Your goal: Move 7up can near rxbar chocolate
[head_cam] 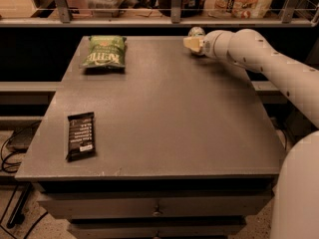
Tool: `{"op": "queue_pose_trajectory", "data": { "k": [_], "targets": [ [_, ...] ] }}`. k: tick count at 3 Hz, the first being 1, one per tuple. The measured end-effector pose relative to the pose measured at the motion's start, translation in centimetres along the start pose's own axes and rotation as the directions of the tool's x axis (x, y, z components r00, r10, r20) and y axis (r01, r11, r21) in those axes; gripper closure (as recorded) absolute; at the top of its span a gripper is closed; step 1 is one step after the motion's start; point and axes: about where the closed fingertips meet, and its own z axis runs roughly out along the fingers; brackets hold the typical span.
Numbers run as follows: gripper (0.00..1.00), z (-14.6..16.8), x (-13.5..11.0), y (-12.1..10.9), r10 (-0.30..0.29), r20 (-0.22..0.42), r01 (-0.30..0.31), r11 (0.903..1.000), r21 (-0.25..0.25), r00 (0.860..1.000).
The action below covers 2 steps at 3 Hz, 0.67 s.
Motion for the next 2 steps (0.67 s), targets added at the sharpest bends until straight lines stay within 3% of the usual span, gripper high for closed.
{"op": "queue_pose_trajectory", "data": {
  "k": [1,2],
  "targets": [
    [0.72,-0.39,-0.14,0.16,-0.027,-0.015,0.027,0.9996,-0.003,1.000],
    [0.95,-0.63,-0.31,0.64,-0.041,-0.026,0.040,0.9990,-0.021,0.999]
  ]
}}
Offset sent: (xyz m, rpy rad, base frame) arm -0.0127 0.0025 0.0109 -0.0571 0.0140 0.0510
